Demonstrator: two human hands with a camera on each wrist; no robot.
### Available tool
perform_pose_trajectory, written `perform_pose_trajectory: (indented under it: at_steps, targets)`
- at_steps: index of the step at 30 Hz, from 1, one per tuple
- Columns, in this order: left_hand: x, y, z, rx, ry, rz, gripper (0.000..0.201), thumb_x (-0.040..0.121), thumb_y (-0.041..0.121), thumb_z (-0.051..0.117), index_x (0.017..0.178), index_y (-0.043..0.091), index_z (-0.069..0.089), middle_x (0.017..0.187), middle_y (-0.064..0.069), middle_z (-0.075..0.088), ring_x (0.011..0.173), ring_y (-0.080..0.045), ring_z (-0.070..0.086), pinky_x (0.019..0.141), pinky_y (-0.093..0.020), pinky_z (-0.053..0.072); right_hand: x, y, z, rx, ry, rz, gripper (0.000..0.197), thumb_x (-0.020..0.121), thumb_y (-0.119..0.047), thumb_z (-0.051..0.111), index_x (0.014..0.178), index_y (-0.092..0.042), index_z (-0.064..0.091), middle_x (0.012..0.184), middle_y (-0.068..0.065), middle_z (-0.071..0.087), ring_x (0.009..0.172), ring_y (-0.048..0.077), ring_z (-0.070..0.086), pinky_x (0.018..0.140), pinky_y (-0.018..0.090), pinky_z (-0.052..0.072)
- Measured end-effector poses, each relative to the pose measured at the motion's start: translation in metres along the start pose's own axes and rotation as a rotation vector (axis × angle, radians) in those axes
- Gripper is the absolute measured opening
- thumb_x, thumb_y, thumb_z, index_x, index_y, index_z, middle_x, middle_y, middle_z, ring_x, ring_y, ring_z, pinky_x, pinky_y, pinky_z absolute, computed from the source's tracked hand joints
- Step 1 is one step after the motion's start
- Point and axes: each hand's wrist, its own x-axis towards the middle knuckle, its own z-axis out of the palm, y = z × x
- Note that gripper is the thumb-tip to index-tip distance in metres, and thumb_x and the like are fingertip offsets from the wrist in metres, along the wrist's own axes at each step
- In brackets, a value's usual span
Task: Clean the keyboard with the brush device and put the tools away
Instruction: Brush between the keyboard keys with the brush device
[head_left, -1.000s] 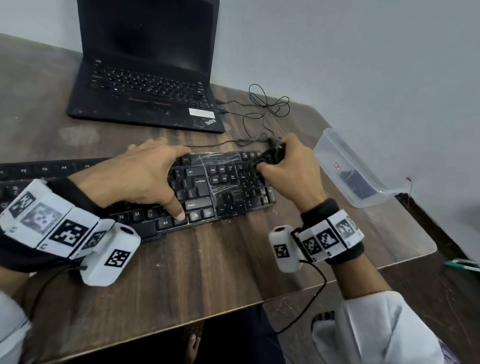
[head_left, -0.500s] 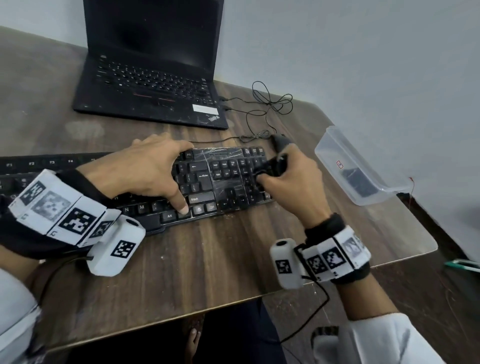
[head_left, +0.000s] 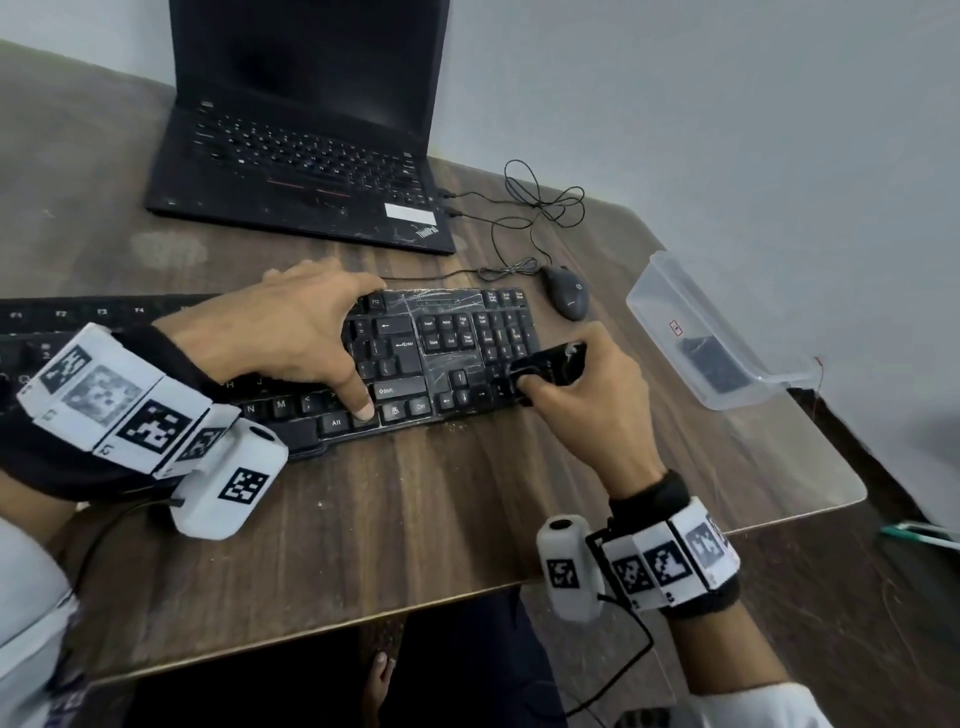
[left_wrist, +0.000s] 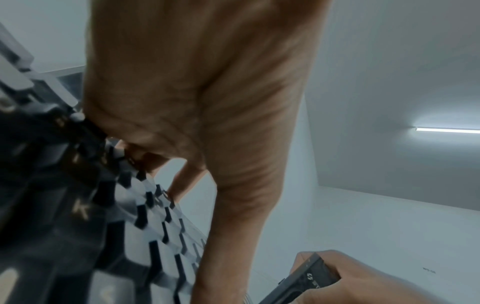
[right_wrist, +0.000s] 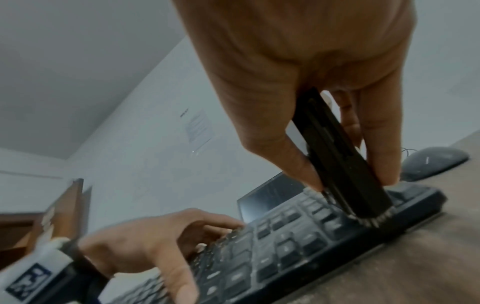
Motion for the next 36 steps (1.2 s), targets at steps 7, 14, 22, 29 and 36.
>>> perform_pose_trajectory:
  at_steps: [7, 14, 22, 29, 36]
  targets:
    - [0.001, 0.001, 0.0, 0.025, 0.016, 0.007, 0.133, 0.039, 0.056, 0.098, 0.154, 0.034, 0.034, 0.114, 0.005, 0.041, 0.119, -0.026, 0.048, 0.099, -0.044, 0.042, -0.035, -0.049, 0.029, 0.154, -0.265, -0.192, 0.033, 0.083, -0.031, 0.084, 0.096, -0.026, 0.054, 0.089, -0.011, 0.068, 0.078, 0.003, 0.063, 0.061, 0.016, 0.045]
    - [-0.002, 0.006, 0.001, 0.028, 0.035, -0.001, 0.137, 0.05, 0.056, 0.095, 0.161, 0.026, 0.019, 0.136, -0.005, 0.044, 0.131, -0.028, 0.038, 0.108, -0.045, 0.035, 0.008, -0.006, 0.002, 0.096, -0.154, -0.052, 0.037, 0.075, -0.043, 0.09, 0.09, -0.027, 0.06, 0.078, -0.013, 0.067, 0.072, 0.004, 0.063, 0.066, 0.027, 0.048]
    - [-0.005, 0.016, -0.002, 0.053, 0.016, 0.017, 0.135, 0.053, 0.052, 0.095, 0.161, 0.026, 0.018, 0.135, -0.003, 0.042, 0.129, -0.025, 0.037, 0.106, -0.043, 0.035, 0.011, -0.004, -0.006, 0.084, 0.028, -0.098, 0.033, 0.072, -0.034, 0.091, 0.093, -0.028, 0.067, 0.08, -0.014, 0.07, 0.074, 0.002, 0.066, 0.068, 0.024, 0.054]
    - [0.01, 0.025, 0.001, 0.135, -0.009, 0.092, 0.132, 0.042, 0.06, 0.095, 0.153, 0.021, 0.034, 0.123, -0.001, 0.049, 0.122, -0.025, 0.046, 0.103, -0.046, 0.044, 0.01, -0.002, -0.007, 0.096, -0.039, -0.291, 0.027, 0.074, -0.024, 0.091, 0.089, -0.028, 0.069, 0.08, -0.015, 0.071, 0.078, 0.001, 0.068, 0.066, 0.015, 0.05]
    - [0.029, 0.027, 0.005, -0.054, -0.162, 0.109, 0.093, 0.041, 0.046, 0.101, 0.122, 0.026, 0.059, 0.105, 0.008, 0.071, 0.095, -0.016, 0.067, 0.091, -0.04, 0.057, 0.025, 0.015, -0.011, 0.038, -0.072, -0.276, 0.026, 0.076, -0.025, 0.089, 0.092, -0.028, 0.069, 0.08, -0.017, 0.071, 0.079, -0.001, 0.066, 0.067, 0.016, 0.046]
